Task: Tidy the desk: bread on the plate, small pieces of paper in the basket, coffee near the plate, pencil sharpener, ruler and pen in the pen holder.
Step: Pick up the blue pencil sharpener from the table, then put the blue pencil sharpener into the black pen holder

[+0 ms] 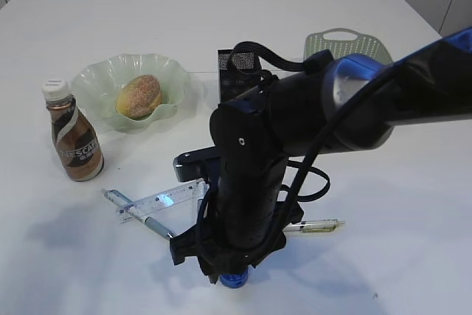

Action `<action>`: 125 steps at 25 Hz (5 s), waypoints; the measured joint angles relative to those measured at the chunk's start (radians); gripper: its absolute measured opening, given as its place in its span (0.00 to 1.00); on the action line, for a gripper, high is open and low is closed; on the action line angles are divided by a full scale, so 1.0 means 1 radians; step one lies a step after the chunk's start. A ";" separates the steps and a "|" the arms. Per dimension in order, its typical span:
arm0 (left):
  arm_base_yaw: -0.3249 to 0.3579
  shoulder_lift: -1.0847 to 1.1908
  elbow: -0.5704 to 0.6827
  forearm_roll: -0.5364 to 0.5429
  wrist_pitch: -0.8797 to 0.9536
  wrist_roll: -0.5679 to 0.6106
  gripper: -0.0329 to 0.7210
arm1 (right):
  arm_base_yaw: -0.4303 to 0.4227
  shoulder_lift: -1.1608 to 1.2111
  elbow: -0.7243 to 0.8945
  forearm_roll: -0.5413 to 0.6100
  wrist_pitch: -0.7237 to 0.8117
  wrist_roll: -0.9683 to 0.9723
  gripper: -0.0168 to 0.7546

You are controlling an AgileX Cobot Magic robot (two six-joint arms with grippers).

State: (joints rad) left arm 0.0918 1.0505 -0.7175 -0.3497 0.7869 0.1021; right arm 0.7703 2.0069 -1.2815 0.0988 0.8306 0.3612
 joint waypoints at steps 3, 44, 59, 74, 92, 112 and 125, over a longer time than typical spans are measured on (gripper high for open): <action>0.000 0.000 0.000 0.000 0.000 0.000 0.54 | 0.000 0.000 0.000 0.000 -0.018 0.000 0.64; 0.000 0.000 0.000 0.000 0.000 0.000 0.54 | 0.000 0.051 0.000 -0.030 -0.062 0.021 0.51; 0.000 0.000 0.000 0.000 0.000 0.000 0.53 | 0.000 0.051 -0.110 -0.037 0.078 0.023 0.46; 0.000 0.000 0.000 0.000 0.000 0.000 0.52 | 0.000 0.051 -0.461 -0.319 0.298 0.027 0.46; 0.000 0.000 0.000 0.002 0.000 0.002 0.52 | -0.114 0.047 -0.643 -0.386 0.317 -0.011 0.46; 0.000 0.000 0.000 0.007 -0.002 0.004 0.52 | -0.301 0.011 -0.645 -0.390 0.210 -0.094 0.46; 0.000 0.000 0.000 0.018 -0.024 0.004 0.52 | -0.301 0.035 -0.645 -0.428 -0.135 -0.106 0.46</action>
State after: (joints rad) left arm 0.0918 1.0505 -0.7175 -0.3313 0.7625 0.1056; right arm 0.4694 2.0423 -1.9263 -0.3290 0.6952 0.2551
